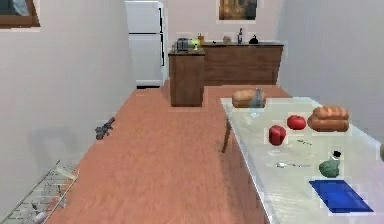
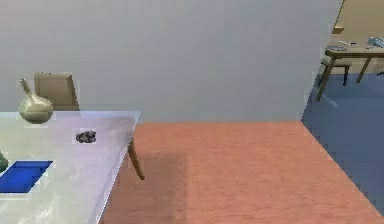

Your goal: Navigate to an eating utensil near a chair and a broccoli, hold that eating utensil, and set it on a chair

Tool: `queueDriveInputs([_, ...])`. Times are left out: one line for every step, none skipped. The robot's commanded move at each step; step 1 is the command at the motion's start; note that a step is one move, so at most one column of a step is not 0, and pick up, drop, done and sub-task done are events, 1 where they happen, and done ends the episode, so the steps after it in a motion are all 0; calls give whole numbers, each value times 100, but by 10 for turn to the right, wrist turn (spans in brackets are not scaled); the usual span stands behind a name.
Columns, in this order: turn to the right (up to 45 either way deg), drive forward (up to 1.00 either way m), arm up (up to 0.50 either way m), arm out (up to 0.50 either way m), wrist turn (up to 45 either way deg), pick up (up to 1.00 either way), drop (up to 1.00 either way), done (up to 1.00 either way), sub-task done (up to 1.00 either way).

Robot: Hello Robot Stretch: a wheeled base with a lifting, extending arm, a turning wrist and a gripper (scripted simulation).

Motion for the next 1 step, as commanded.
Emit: queueDriveInputs([0,90,0,0,0,0,0,0,0])
